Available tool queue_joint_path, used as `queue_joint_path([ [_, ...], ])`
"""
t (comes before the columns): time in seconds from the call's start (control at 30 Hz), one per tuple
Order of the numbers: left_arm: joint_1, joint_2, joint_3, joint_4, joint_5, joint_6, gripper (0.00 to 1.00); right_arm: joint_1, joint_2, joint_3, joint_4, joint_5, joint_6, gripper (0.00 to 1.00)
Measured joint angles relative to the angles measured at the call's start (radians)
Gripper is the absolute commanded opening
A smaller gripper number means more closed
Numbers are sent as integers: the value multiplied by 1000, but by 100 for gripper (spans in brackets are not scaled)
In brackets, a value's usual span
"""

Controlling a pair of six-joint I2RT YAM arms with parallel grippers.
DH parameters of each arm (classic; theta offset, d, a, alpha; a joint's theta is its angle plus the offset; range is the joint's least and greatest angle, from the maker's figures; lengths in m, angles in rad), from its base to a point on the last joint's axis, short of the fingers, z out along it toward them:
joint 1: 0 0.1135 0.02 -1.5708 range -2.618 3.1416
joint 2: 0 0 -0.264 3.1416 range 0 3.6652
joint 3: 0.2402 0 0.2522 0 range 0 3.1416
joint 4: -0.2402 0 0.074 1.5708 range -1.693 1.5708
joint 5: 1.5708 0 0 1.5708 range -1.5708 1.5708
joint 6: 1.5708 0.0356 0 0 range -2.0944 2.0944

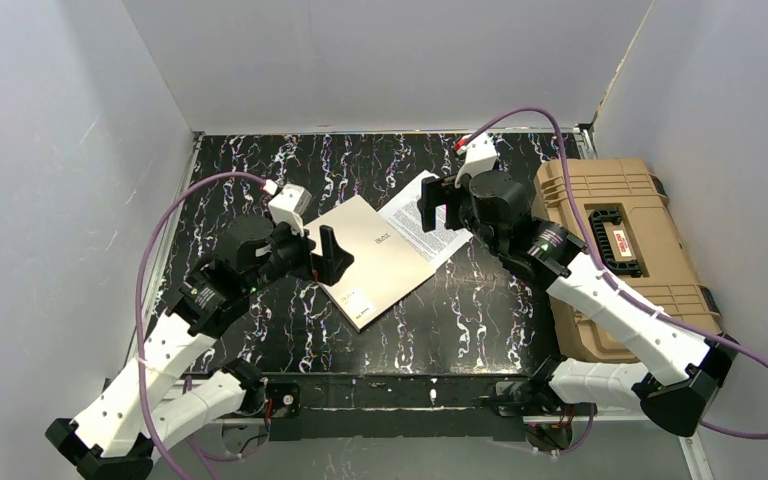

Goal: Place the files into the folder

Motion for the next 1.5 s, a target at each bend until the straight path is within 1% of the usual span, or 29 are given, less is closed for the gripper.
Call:
queue_joint_path([
  [0.2, 0, -40, -30, -35, -76, -55, 98, 0, -11, -10, -30, -7, -21, 99],
  [0.43, 0, -53, -118, -102, -191, -157, 98, 0, -1, -31, -74, -8, -48, 99],
  [0.57, 0, -37, -149, -152, -242, -225, 98, 0, 57, -30, -109, -12, -50, 99],
  [0.77, 0, -8, -195, -161, -286, -320, 98, -2, 200, -32, -158, -66, -39, 99],
  [0.97, 14, 50, -273, -127, -282, -394, 98, -2, 292, -44, -159, -116, 20, 99],
  [1.13, 72, 101, -330, -63, -249, -433, 98, -14, 412, -44, -134, -197, 81, 99],
  [1.27, 123, 129, -372, -6, -209, -460, 98, -60, 497, -44, -84, -285, 122, 99],
  [1.5, 216, 172, -444, 124, -122, -510, 98, -148, 607, -19, -16, -383, 162, 99],
])
